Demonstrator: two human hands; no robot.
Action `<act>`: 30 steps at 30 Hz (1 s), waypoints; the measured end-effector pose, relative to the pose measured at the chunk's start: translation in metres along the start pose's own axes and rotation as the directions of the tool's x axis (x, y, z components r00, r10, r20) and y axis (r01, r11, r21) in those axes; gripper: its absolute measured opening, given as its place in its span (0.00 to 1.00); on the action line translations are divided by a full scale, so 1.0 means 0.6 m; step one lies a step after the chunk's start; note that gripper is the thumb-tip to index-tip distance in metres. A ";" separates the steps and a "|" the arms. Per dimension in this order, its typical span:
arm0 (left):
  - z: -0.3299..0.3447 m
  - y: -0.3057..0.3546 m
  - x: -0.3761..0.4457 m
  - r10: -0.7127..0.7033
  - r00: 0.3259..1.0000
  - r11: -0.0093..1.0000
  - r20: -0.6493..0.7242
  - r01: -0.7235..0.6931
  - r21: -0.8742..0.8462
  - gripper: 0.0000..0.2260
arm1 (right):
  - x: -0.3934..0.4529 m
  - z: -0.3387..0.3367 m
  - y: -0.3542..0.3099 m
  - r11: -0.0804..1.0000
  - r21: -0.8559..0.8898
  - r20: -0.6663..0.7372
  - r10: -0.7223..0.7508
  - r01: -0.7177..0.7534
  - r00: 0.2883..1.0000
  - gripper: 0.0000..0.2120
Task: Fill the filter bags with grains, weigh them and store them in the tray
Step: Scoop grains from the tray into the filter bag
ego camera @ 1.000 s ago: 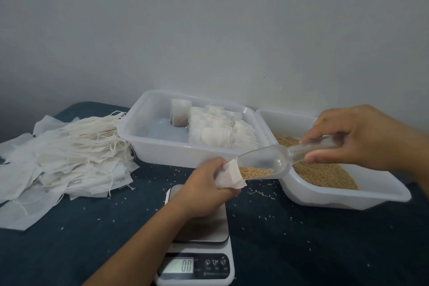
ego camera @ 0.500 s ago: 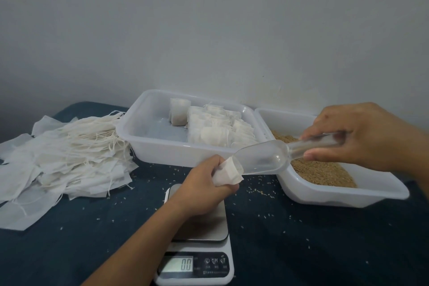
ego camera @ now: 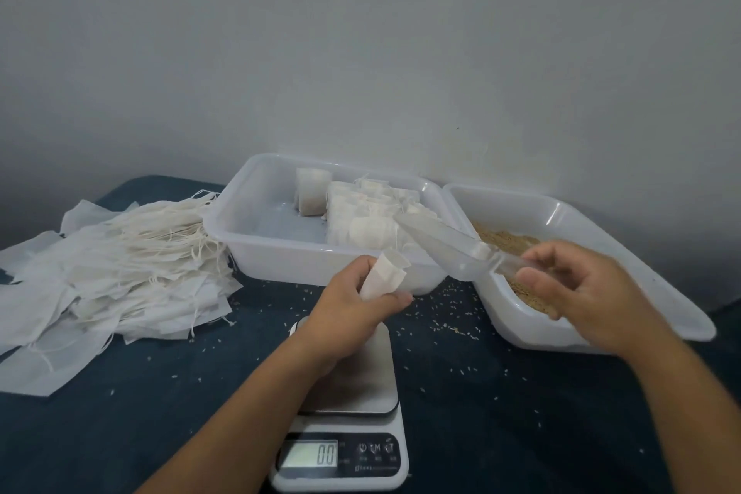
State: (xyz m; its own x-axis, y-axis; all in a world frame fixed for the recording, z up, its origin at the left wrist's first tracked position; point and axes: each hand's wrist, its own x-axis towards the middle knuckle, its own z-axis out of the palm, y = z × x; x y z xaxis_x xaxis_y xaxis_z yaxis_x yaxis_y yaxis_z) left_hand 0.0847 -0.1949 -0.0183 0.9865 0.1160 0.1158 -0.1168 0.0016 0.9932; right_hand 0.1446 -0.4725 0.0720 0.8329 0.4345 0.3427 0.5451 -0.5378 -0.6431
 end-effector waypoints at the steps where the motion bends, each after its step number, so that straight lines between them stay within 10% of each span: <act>1: 0.000 0.004 -0.002 -0.010 1.000 0.999 0.014 0.011 -0.034 0.09 | -0.001 0.019 0.007 1.000 0.025 0.009 0.014 -0.014 1.000 0.11; 18: -0.012 0.018 -0.019 -0.105 0.880 0.878 0.462 0.301 -0.373 0.12 | 0.065 0.192 -0.033 0.825 0.565 0.198 -0.142 0.006 0.970 0.10; 30: 0.008 0.007 -0.014 -0.076 0.954 0.949 0.289 0.158 -0.272 0.21 | 0.054 0.188 -0.041 0.744 0.654 -0.080 -0.114 0.139 0.990 0.13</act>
State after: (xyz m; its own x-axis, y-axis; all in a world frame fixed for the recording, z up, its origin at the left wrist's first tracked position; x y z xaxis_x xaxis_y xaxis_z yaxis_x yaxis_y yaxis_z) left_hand 0.0763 -0.2007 -0.0148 0.9834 -0.1770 0.0396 0.0136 0.2901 0.9569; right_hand 0.1477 -0.3637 0.0215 0.7703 0.4337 0.4675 0.4587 0.1325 -0.8787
